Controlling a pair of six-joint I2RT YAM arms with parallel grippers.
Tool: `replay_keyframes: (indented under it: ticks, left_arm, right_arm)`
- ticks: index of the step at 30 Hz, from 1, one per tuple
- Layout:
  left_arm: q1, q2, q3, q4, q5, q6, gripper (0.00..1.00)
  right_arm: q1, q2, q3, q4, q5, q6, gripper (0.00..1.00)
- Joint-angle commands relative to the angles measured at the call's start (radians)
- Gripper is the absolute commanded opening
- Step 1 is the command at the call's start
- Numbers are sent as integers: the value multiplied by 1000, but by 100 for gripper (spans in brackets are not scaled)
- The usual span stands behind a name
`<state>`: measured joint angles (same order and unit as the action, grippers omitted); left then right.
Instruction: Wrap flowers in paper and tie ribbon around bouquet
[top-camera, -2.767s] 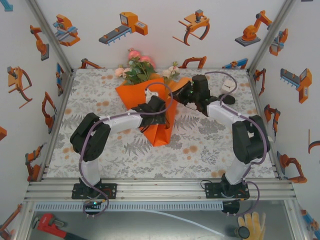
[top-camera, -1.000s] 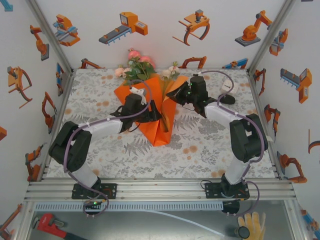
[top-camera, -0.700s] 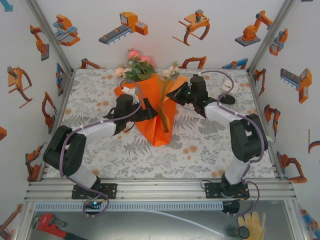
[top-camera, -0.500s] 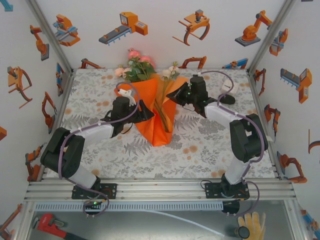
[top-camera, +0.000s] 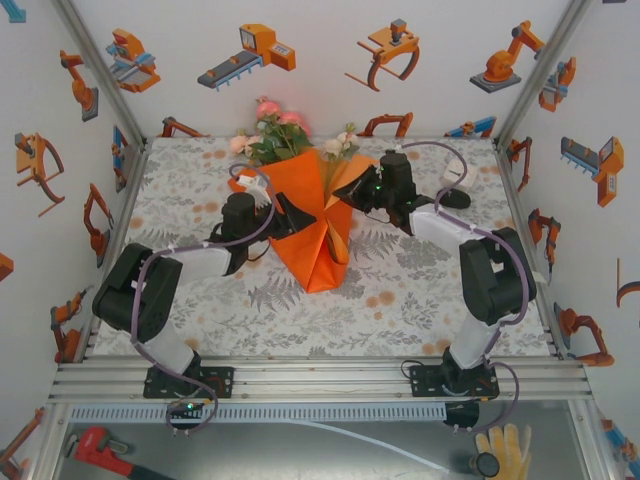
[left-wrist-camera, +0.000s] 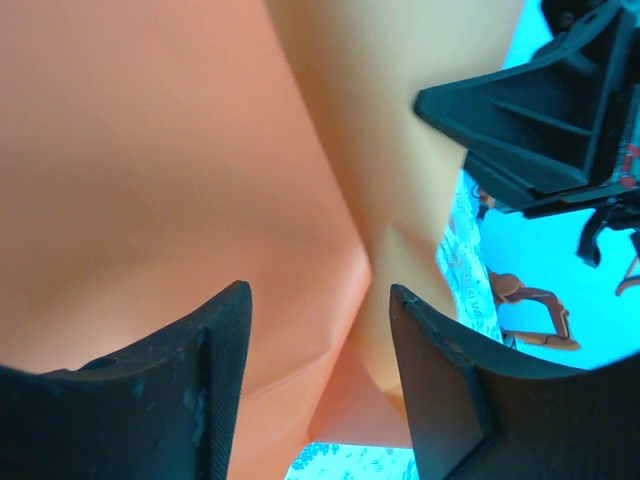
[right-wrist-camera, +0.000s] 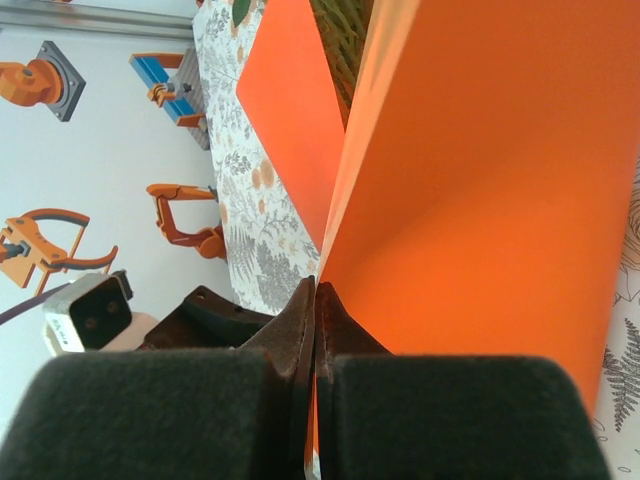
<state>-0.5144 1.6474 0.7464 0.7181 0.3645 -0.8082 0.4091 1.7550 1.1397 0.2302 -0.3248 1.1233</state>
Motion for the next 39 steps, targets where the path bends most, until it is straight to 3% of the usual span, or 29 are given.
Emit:
replay_keyframes:
  ticks: [1, 3, 7, 12, 23, 31, 39]
  left_arm:
    - [-5, -15, 22, 45, 5, -8, 52]
    - [-4, -65, 10, -13, -44, 24, 45]
    - [-45, -224, 46, -397, -264, 178, 26]
    - [-99, -217, 112, -638, -255, 247, 19]
    - [-179, 41, 255, -549, -164, 199, 19]
    - [-186, 132, 246, -535, -237, 263, 22]
    - [-187, 194, 223, -439, -204, 229, 23]
  right_arm:
    - [-4, -37, 3, -8, 1, -27, 0]
    - [-5, -37, 1, -8, 0, -27, 0]
    - [-5, -36, 0, -6, -4, -26, 0]
    - [-6, -35, -1, -3, -3, -26, 0]
    - [-12, -79, -10, -51, 61, -61, 0]
    - [-19, -85, 33, -84, 72, -103, 0]
    - [14, 1, 108, -63, 44, -75, 0]
